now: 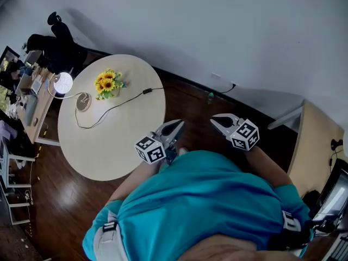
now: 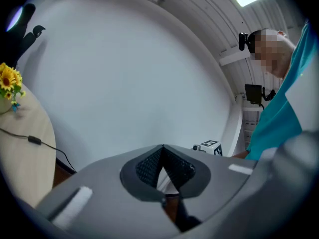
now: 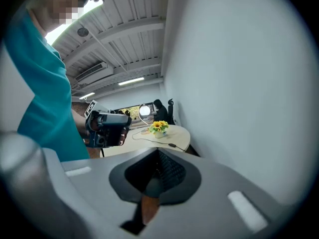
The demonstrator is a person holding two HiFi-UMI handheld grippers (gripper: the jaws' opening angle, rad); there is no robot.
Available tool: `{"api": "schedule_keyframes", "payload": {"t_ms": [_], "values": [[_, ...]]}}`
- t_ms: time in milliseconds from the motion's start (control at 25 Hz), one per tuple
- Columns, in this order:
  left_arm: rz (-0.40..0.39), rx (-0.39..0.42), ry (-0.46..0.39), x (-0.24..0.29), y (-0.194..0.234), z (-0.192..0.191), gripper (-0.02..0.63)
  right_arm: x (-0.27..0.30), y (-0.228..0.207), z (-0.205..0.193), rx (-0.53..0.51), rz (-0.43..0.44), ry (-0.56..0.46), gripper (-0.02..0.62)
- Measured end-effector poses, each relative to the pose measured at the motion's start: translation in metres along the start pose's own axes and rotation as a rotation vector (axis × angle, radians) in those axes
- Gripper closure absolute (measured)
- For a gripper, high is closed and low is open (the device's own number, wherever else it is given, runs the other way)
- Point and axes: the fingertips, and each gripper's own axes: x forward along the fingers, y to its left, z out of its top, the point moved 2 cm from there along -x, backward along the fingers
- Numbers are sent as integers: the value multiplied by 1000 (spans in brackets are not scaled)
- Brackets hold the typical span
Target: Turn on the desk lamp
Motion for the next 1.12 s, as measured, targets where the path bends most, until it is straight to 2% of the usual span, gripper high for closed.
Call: {"api": "schedule_keyframes", "payload": {"t_ms": [120,200,320,440,560,720,920,1120], "values": [[5,-41,34,-1,-53,-22,586,-46,29,-7,27,-10,-14,594],[2,-27,76,-11,-81,-32,586,-67,52,-13,50,-16,-14,594],[16,-13,78,-31,-102,-31,586,-81,80,-22,64,-26,-17,594],[-11,11,66,-57,-112,-29,586,-76,108,-23,53,-47,-34,594],[-48,31,71,-103,-107,-40,586,-54,145,-29,39,-75,-53,594],[-122,64,105,-194,-89,-48,586,4,211,-45,50,-139,-73,594],[-167,58,138,-302,-61,-27,586,74,291,-45,107,-195,-108,594],[-232,45,139,-369,-81,-18,586,90,373,-35,73,-232,-66,594]]}}
